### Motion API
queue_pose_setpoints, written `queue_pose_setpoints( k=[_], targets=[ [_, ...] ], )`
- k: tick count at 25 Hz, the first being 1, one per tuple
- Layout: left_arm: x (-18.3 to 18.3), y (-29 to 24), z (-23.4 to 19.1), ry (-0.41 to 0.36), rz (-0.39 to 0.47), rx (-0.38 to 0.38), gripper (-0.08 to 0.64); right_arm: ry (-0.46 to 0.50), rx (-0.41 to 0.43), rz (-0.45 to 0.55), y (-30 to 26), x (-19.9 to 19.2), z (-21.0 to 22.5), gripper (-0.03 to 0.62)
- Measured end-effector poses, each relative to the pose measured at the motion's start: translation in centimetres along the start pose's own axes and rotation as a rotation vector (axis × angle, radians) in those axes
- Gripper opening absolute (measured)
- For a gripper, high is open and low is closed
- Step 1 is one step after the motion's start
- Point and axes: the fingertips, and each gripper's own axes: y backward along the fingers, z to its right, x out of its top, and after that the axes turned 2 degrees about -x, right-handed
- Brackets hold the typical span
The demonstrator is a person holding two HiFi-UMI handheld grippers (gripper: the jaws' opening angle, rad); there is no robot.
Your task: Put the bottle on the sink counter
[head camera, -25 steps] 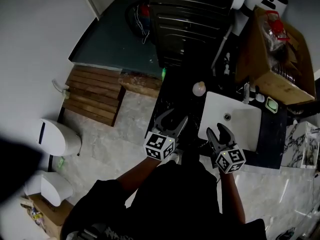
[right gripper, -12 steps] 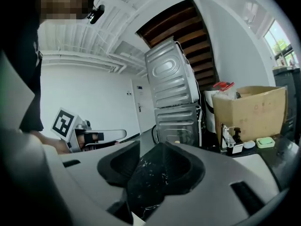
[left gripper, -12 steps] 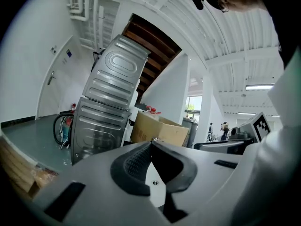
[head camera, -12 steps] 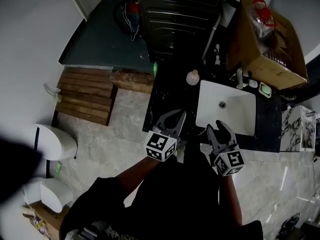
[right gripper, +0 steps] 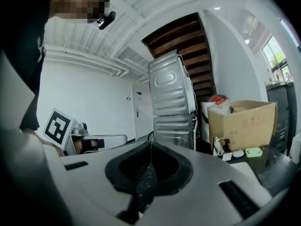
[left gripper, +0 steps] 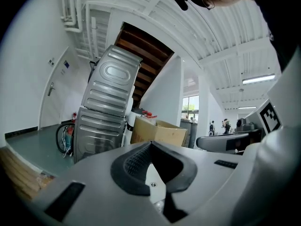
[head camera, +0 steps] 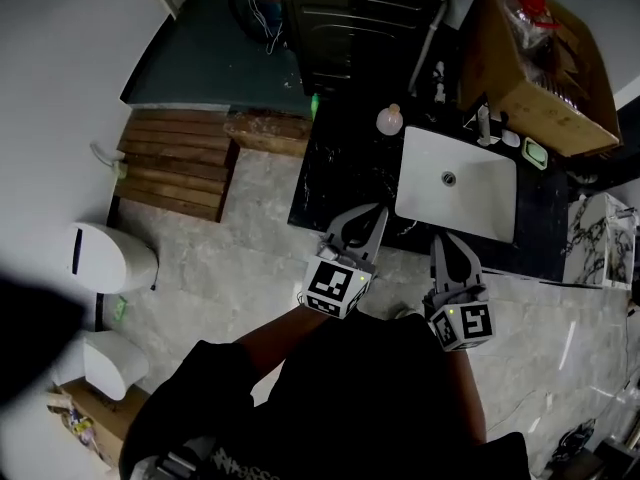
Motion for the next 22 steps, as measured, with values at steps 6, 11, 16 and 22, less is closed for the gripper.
queue_pose_setpoints(
  k=[6, 11, 16, 22],
  targets=[
    [0.0, 3.2, 6.8, -0.038, 0.018, 0.040, 0.015, 0.069, 0.001, 0.032, 6.4, 0.0, -1.2, 0.040],
    [-1.3, 7.7, 14.2, -0.059, 0.020, 0.120, 0.015, 0.001, 0.027, -0.005, 13.4, -1.7, -2.0, 0.040],
    [-2.7, 10.4, 22.8, -0.100, 0.013, 0.170, 0.015, -0.012, 0.025, 0.015, 21.0, -2.5, -1.1, 0.040],
    [-3.8, 13.9, 30.8, -0.137, -0.018, 0.153, 0.015, -0.014, -0.009, 0.013, 28.3, -2.6, -1.5, 0.038]
  ],
)
